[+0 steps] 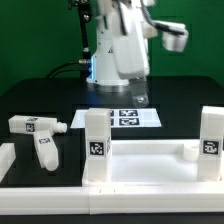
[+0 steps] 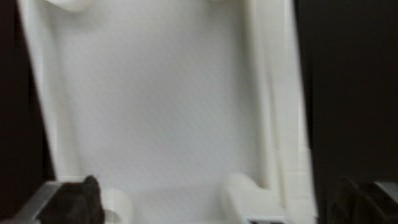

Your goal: Assemble desk

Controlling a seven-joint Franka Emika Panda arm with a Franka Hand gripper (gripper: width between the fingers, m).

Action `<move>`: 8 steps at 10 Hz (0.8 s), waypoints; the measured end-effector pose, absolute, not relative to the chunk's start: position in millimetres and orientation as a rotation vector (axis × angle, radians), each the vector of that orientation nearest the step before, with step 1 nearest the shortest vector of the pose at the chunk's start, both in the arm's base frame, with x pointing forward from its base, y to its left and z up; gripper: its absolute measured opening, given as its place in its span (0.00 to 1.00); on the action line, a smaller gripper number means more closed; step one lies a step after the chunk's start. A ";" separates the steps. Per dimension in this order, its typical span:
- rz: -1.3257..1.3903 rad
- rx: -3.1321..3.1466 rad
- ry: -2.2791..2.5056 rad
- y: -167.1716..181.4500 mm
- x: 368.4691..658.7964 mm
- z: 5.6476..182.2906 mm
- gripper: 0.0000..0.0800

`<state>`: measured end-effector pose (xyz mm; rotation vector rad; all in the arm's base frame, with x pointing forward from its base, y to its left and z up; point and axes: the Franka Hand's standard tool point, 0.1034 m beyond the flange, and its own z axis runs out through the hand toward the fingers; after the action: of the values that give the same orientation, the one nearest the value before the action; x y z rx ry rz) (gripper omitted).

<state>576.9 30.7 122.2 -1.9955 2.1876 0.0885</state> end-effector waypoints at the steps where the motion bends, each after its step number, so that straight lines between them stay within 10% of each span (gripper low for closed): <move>1: 0.126 -2.048 2.195 43.5 554.9 103.2 0.81; 6: 0.123 -2.072 2.193 46.9 554.4 96.5 0.81; 8: 0.022 -2.026 2.229 43.4 525.1 67.4 0.81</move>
Offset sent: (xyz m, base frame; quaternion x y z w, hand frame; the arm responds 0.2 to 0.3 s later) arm 0.0000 0.0000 0.0000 0.0000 0.0000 0.0000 1.0000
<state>525.1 43.4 67.4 -2.0259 2.2290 0.0219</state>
